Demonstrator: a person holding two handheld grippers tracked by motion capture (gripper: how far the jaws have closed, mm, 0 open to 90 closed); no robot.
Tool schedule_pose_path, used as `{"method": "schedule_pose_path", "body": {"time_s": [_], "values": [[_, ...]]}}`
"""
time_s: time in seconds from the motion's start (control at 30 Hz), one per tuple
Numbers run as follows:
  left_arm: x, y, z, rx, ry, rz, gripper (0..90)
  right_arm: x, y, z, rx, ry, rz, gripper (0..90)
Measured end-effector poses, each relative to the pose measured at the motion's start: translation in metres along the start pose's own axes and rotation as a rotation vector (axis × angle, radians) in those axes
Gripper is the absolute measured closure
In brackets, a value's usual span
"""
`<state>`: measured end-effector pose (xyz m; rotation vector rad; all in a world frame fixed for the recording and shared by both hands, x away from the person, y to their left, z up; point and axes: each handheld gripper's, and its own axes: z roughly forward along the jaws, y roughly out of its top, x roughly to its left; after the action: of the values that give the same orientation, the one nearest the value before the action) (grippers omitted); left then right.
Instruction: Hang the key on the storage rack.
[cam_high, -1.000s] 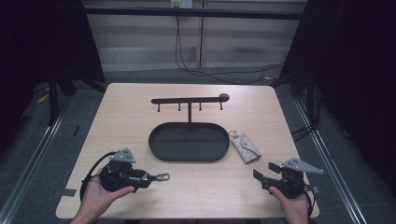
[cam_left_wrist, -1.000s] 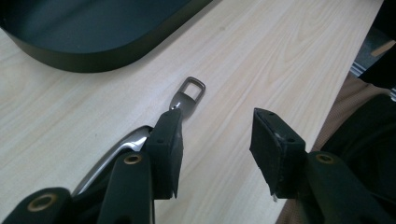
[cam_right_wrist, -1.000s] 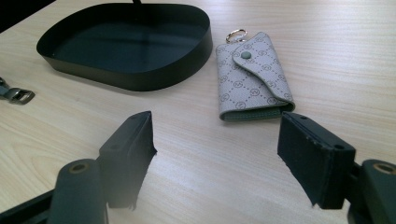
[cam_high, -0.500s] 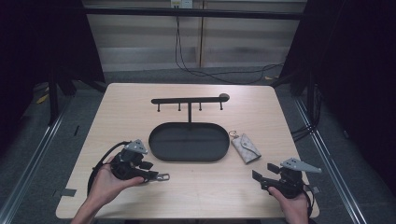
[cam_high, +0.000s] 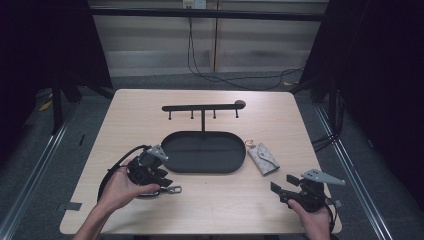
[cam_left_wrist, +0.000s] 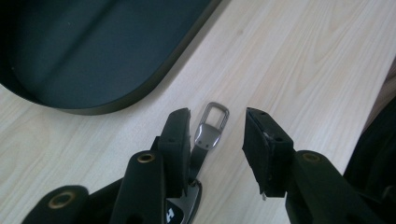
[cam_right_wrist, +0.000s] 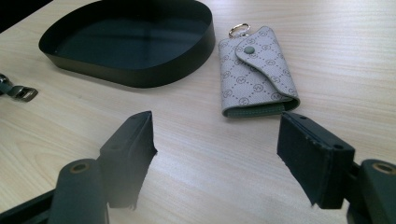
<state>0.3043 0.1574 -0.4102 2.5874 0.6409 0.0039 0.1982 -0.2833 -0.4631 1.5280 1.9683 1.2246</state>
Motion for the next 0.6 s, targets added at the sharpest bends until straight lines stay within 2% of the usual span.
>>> {"method": "schedule_pose_path", "body": {"time_s": [0.03, 0.13, 0.17, 0.27, 0.43, 0.47, 0.53, 0.6], "values": [[0.002, 0.002, 0.003, 0.030, -0.001, 0.010, 60.8, 0.000, 0.000, 0.000, 0.000, 0.000, -0.001, 27.2], [0.003, 0.002, 0.007, 0.058, 0.001, 0.012, 61.2, -0.001, 0.000, 0.000, -0.003, 0.008, 0.002, 27.2], [0.004, 0.004, 0.010, 0.093, -0.005, 0.026, 61.4, -0.001, 0.000, 0.000, -0.002, 0.011, 0.009, 27.1], [0.004, 0.005, 0.013, 0.105, -0.010, 0.033, 61.7, -0.001, 0.000, 0.000, -0.005, 0.009, 0.017, 27.1], [0.003, 0.012, 0.023, 0.144, -0.005, 0.093, 63.9, -0.001, 0.000, 0.001, 0.002, 0.009, 0.007, 27.1], [0.004, 0.012, 0.026, 0.162, -0.015, 0.103, 64.6, -0.001, 0.000, 0.001, 0.003, 0.009, 0.006, 27.1], [0.003, 0.012, 0.029, 0.165, -0.010, 0.101, 64.8, -0.001, 0.000, 0.001, 0.002, 0.010, 0.006, 27.1], [0.004, 0.013, 0.035, 0.191, -0.015, 0.112, 64.8, -0.001, 0.000, 0.001, 0.009, 0.011, 0.010, 27.0]]}}
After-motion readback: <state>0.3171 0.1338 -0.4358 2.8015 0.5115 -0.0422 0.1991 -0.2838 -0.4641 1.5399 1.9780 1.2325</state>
